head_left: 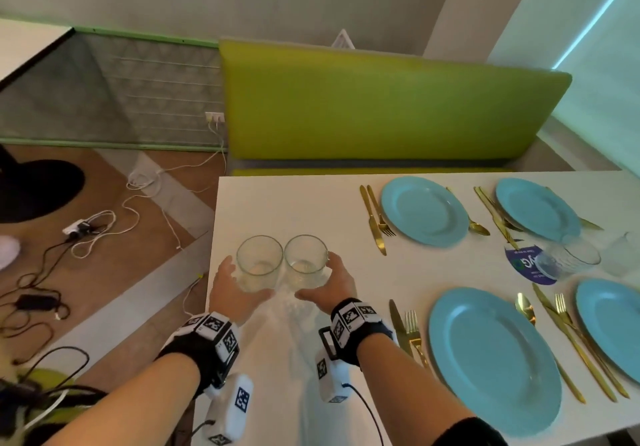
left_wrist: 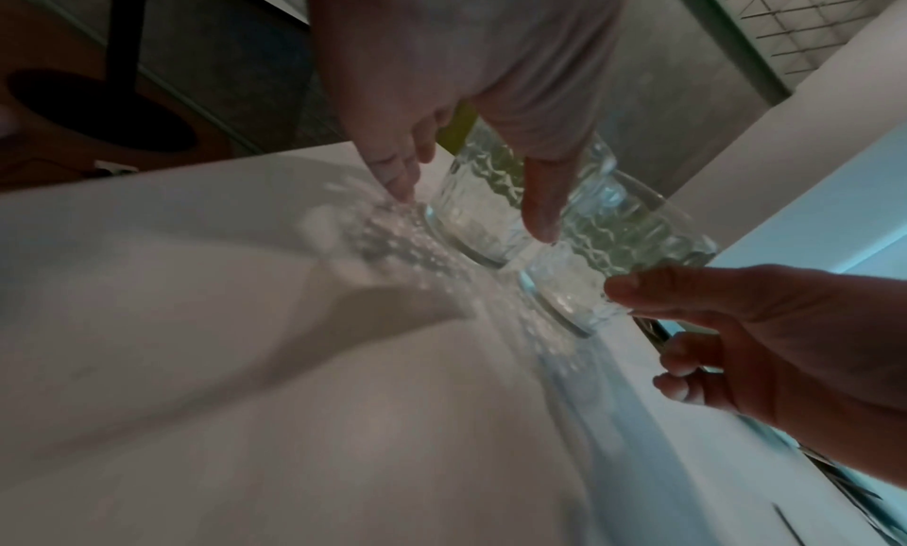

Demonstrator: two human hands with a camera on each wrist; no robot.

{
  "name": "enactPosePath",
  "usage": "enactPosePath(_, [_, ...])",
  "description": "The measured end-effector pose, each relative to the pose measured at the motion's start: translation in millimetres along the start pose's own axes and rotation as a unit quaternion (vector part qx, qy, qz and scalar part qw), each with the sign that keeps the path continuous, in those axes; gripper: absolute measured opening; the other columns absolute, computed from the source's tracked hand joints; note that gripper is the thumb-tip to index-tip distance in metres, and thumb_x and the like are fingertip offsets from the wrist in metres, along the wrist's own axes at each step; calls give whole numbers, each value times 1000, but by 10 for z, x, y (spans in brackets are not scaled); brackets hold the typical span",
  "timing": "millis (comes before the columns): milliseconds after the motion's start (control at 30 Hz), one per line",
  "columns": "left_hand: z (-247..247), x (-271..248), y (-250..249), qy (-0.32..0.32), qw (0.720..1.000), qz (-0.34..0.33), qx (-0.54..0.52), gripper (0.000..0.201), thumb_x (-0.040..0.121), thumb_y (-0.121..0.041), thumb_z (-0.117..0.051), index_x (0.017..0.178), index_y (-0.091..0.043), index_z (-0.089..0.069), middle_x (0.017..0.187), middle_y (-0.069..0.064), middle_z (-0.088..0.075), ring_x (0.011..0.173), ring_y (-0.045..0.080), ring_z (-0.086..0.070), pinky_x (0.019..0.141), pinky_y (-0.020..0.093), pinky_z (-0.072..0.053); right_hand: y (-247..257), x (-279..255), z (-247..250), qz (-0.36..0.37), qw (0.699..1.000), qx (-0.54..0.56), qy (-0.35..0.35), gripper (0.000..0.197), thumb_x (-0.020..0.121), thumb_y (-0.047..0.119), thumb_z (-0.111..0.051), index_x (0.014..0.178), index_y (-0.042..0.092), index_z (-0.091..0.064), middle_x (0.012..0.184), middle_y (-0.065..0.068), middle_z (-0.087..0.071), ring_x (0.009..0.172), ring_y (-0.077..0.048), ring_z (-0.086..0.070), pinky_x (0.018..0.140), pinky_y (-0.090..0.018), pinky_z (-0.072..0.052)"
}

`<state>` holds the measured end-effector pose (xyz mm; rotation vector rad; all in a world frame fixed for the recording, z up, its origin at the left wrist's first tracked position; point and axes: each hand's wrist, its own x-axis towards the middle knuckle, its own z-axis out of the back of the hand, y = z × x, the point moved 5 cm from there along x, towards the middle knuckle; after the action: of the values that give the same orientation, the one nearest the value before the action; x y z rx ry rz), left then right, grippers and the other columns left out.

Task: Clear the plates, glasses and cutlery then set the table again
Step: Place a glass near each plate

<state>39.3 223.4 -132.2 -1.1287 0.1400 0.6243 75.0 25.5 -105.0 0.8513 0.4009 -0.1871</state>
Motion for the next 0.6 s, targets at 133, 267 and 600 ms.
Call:
enactPosePath(133, [-53,102,-42,23,999,-34,-20,114,54,-21,-91,147,-18,-24,148,8,-39,134,27,-41,111,44,-36,26,99,-91,3,999,28,-21,96,64,25,-84,142,23,-28,136,-4,-51,127,-22,-48,101,-27,-40])
enactPosePath(267, [-81,168,-80,23,998,-56,-21,111,51,-21,-93,143,-16,-31,143,7,-47,132,26,-45,111,41,-37,42,162,-131,9,999,34,-41,95,63,26,-84,141,24,-30,133,-4,-53,124,-21,-50,98,-23,-41])
enactPosePath(600, [-205,133,-385,26,996,-89,-11,87,62,-10,-86,137,-16,-42,137,6,-53,124,23,-51,94,23,-36,8,182,331,-2,998,34,-52,76,63,28,-82,128,22,-45,123,0,-56,115,-18,-54,86,-20,-42])
